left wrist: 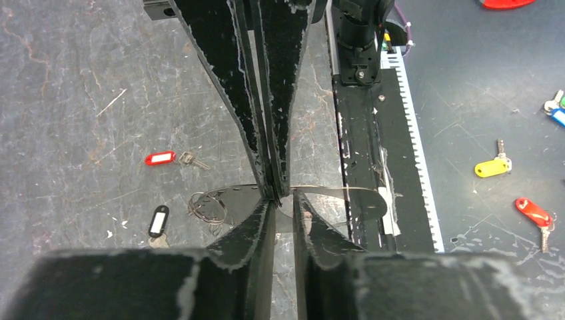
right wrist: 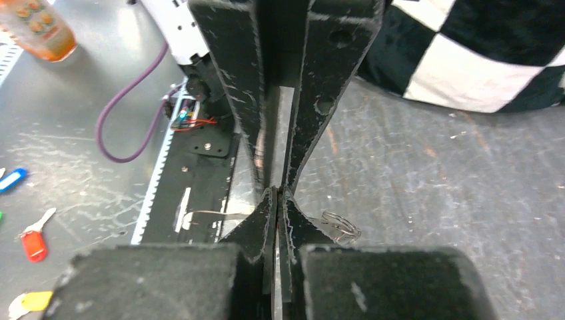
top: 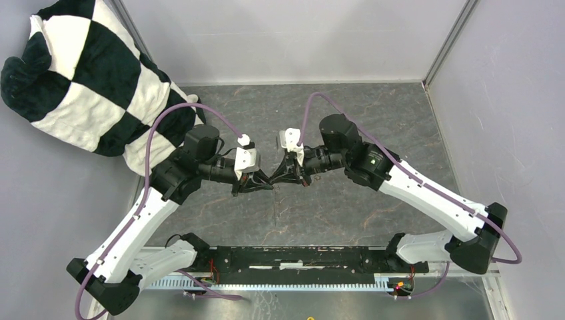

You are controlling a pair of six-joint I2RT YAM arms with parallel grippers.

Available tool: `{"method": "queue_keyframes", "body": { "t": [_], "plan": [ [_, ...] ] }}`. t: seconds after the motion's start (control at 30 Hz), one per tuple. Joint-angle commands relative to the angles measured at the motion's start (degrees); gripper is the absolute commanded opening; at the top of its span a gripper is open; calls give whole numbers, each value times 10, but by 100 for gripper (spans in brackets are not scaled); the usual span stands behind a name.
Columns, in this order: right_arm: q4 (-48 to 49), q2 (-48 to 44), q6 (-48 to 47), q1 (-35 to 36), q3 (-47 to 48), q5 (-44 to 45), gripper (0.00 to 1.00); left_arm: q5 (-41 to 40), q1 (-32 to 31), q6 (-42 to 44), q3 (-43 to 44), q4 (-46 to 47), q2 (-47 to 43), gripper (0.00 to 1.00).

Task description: Put the keys on the keyring

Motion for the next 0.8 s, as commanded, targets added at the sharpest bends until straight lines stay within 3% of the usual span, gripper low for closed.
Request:
{"method": "queue_keyframes", "body": {
  "t": [0.0, 0.2, 0.33, 0.5, 0.63, 0.77],
  "plan": [
    [143, -62, 44, -2, -60, 36, 1, 6, -3, 6, 30, 7, -1, 25],
    [329, -124, 129, -10, -168, 34, 1, -3, -2, 2, 14, 8, -13, 28],
    [477, -148, 213, -11, -241, 27, 1, 14, -2, -67, -8, 57, -15, 28],
    [673, -166, 309, -10, -333, 56, 1, 40, -2, -190, -38, 186, -32, 29],
    [823, -167, 374, -10, -400, 83, 1, 41, -2, -234, -39, 227, -36, 32],
    [895, -161, 405, -11, -431, 108, 1, 53, -2, -271, -42, 259, -40, 34]
  ]
}}
